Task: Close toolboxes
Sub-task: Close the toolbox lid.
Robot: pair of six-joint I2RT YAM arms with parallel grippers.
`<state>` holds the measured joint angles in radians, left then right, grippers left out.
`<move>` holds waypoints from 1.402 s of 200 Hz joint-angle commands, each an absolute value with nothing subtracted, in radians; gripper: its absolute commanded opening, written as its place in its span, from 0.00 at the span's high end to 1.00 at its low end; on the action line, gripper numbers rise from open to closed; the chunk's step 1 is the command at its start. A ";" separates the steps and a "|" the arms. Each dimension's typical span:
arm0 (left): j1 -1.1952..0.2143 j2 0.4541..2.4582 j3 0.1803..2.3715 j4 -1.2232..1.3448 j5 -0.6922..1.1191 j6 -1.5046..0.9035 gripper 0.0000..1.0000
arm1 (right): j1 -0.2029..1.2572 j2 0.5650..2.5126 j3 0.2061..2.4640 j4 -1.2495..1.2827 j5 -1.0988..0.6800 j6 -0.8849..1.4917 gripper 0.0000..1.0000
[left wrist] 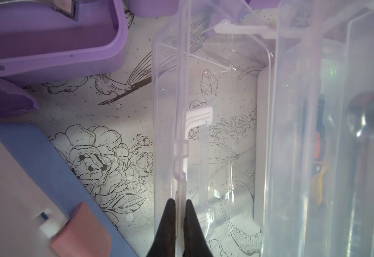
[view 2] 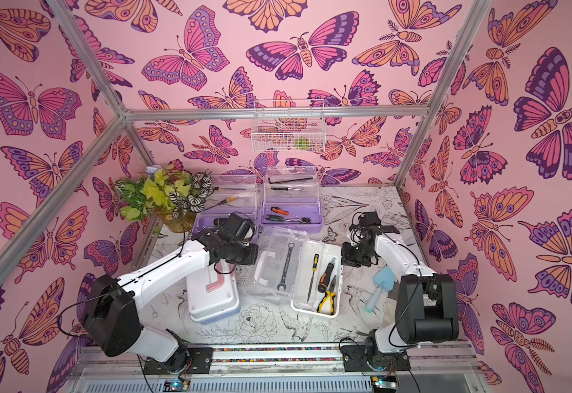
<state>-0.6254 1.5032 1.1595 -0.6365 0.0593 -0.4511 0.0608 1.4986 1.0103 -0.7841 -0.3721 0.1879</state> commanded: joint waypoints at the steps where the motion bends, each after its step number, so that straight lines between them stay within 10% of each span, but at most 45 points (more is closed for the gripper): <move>1: -0.641 1.429 1.212 -0.625 -0.016 -0.412 1.00 | 0.110 1.513 0.996 -0.760 -0.400 0.218 0.95; 125: -0.866 1.468 1.348 -0.626 -0.055 -0.405 1.00 | 0.241 1.672 1.066 -0.506 -0.556 0.359 0.95; 165: -0.921 1.527 1.379 -0.605 -0.025 -0.414 0.59 | 0.244 1.675 1.071 -0.489 -0.562 0.375 0.91; 230: -0.973 1.647 1.503 -0.577 0.039 -0.399 0.50 | 0.242 1.658 1.048 -0.490 -0.551 0.370 0.91; 280: -0.992 1.632 1.574 -0.570 0.032 -0.384 0.22 | 0.213 1.660 1.024 -0.488 -0.528 0.353 0.87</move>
